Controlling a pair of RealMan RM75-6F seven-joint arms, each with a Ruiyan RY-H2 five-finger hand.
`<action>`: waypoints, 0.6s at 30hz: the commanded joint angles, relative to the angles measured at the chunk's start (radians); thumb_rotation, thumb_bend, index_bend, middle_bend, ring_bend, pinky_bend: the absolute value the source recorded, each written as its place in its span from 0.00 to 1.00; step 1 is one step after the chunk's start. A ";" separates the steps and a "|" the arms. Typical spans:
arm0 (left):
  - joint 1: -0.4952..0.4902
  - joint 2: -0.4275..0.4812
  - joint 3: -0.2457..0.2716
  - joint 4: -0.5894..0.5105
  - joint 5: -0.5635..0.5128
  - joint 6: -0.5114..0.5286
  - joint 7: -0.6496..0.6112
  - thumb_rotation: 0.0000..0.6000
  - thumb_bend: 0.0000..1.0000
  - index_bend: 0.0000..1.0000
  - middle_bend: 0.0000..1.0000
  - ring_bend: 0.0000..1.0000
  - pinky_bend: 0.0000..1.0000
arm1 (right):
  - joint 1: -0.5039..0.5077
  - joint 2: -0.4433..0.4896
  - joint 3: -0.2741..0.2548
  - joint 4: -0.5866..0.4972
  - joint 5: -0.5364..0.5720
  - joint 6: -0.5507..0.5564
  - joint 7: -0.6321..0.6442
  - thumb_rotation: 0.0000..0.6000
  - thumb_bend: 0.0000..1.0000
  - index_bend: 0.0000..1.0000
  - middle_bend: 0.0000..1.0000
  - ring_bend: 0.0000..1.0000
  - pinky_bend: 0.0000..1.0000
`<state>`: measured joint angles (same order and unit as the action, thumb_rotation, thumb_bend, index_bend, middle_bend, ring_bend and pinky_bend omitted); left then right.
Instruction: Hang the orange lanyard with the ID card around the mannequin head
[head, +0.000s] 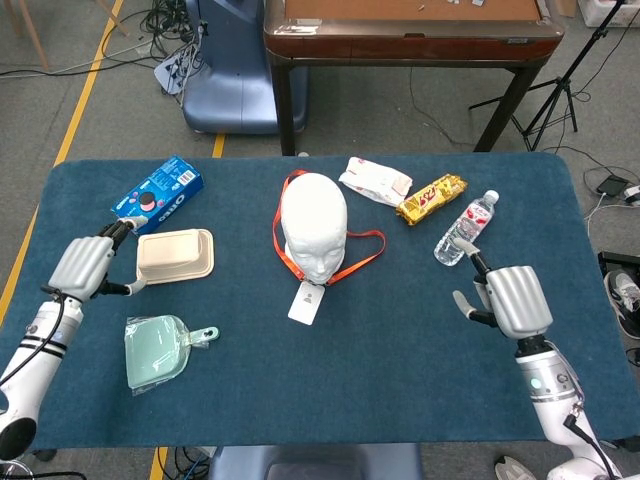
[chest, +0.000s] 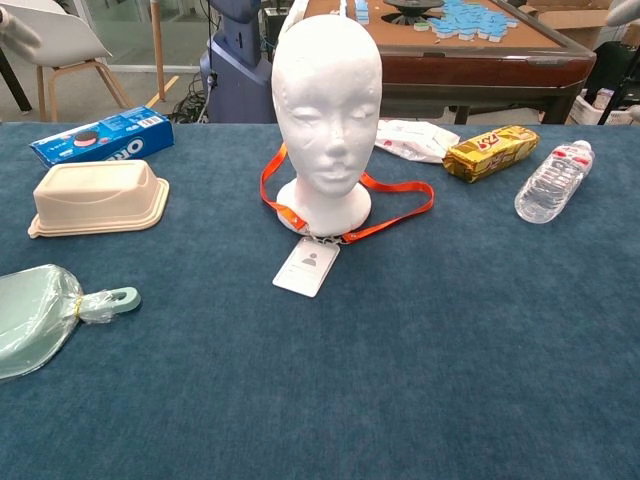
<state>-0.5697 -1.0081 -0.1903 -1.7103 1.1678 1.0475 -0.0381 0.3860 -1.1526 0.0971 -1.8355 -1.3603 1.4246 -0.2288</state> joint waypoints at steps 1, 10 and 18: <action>0.047 -0.011 0.059 -0.005 0.105 0.043 -0.016 1.00 0.21 0.22 0.24 0.27 0.48 | -0.039 0.016 -0.026 0.008 -0.033 0.033 0.009 1.00 0.35 0.18 0.86 0.85 0.92; 0.005 -0.066 0.123 0.062 0.313 -0.021 -0.083 1.00 0.26 0.28 0.40 0.42 0.66 | -0.107 0.025 -0.050 0.017 -0.075 0.078 0.014 1.00 0.35 0.18 0.82 0.80 0.91; -0.064 -0.177 0.118 0.128 0.372 -0.065 -0.045 1.00 0.26 0.28 0.66 0.68 0.81 | -0.133 0.019 -0.049 0.027 -0.079 0.074 0.004 1.00 0.35 0.18 0.79 0.77 0.88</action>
<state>-0.6174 -1.1647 -0.0702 -1.5988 1.5286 0.9945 -0.1003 0.2542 -1.1340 0.0482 -1.8080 -1.4413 1.5031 -0.2224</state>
